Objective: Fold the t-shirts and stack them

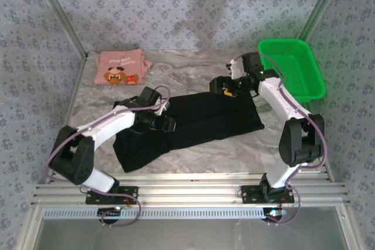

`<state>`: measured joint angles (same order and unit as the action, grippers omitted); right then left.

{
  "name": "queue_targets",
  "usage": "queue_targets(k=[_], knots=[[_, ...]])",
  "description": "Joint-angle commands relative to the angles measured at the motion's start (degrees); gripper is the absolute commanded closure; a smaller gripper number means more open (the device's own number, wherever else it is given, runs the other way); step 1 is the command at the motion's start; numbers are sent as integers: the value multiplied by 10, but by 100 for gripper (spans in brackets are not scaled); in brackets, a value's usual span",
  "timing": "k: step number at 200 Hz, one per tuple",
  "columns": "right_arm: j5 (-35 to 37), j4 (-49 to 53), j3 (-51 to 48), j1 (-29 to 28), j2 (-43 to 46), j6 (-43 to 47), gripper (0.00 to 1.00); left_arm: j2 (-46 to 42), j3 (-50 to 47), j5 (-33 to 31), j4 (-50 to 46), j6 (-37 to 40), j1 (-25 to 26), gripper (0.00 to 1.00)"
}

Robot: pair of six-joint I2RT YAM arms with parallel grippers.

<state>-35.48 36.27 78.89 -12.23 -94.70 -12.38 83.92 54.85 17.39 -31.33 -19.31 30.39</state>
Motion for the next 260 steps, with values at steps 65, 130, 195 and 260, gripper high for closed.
queue_targets(k=[65,130,195,260], knots=[[85,104,60,2,-80,8,0,2,-14,-113,-9,-222,-115,41],[185,81,-9,-8,-153,-70,2,73,-39,-225,-55,-303,-115,46],[266,67,-125,-19,-125,-104,4,193,54,-270,-54,-256,-109,46],[275,85,-221,-35,-58,-140,6,372,298,-285,-98,-161,-99,46]])
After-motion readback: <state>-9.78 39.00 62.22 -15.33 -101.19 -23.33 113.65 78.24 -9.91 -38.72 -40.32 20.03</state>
